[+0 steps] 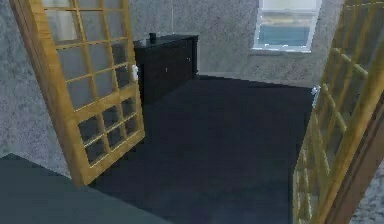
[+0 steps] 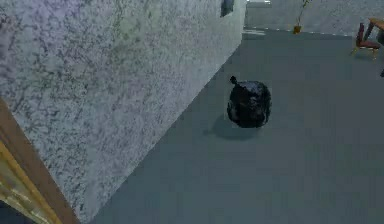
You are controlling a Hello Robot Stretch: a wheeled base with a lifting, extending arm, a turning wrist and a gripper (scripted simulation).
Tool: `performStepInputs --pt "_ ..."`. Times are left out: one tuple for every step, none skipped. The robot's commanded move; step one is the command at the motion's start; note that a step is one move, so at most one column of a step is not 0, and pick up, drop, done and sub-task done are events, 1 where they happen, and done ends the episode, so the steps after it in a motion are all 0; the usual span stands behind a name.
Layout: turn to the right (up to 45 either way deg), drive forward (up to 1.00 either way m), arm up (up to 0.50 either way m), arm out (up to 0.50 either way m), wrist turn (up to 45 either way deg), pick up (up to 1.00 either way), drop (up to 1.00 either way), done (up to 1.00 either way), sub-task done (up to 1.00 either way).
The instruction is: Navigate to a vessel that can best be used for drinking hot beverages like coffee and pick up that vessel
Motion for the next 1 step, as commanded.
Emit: performStepInputs --pt "0.0 1.0 0.0 0.0 0.0 0.0 0.0 0.0 0.0"
